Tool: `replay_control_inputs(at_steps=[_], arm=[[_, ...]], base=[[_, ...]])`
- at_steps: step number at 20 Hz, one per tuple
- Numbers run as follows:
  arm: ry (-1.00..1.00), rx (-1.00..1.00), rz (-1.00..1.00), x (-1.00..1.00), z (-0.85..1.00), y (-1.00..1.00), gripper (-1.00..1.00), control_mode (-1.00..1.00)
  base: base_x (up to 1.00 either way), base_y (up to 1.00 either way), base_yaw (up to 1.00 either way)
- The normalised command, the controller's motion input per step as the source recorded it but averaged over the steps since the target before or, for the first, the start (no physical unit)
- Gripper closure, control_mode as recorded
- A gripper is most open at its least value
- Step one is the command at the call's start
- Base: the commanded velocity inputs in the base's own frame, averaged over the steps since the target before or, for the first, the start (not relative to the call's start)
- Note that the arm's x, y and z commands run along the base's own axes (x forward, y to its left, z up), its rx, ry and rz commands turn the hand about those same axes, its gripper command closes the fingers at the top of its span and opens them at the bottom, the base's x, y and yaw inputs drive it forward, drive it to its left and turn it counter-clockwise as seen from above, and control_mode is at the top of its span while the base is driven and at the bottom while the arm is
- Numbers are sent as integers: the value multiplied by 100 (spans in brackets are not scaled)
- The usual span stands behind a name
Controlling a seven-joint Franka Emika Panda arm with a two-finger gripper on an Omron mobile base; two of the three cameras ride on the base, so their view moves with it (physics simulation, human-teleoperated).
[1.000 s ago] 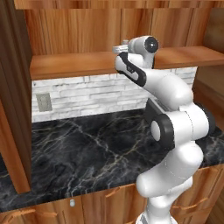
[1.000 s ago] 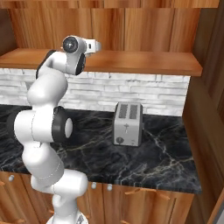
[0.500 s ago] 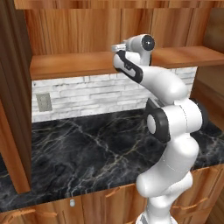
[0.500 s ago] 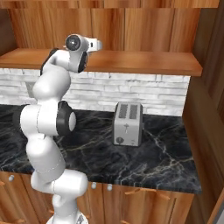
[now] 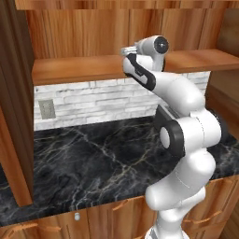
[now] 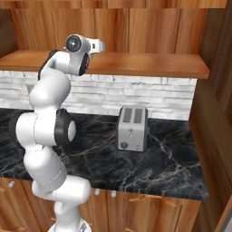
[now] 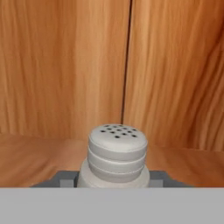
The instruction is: Take 2 condiments from the cabinet and move them on the counter near the stove.Make sure the condiments are lined up with each other, next to each other.
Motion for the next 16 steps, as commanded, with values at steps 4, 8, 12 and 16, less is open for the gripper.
replay_control_inputs(at_steps=[4, 8, 12, 16], arm=[[-8, 0, 0, -85, -2, -10, 100, -100], [-10, 0, 0, -99, -5, -12, 100, -100], [-6, 0, 0, -98, -6, -15, 100, -100], [-2, 0, 1, -91, 4, -20, 100, -100]], base=[[0, 0, 0], [0, 0, 0], [0, 0, 0], [0, 0, 0]])
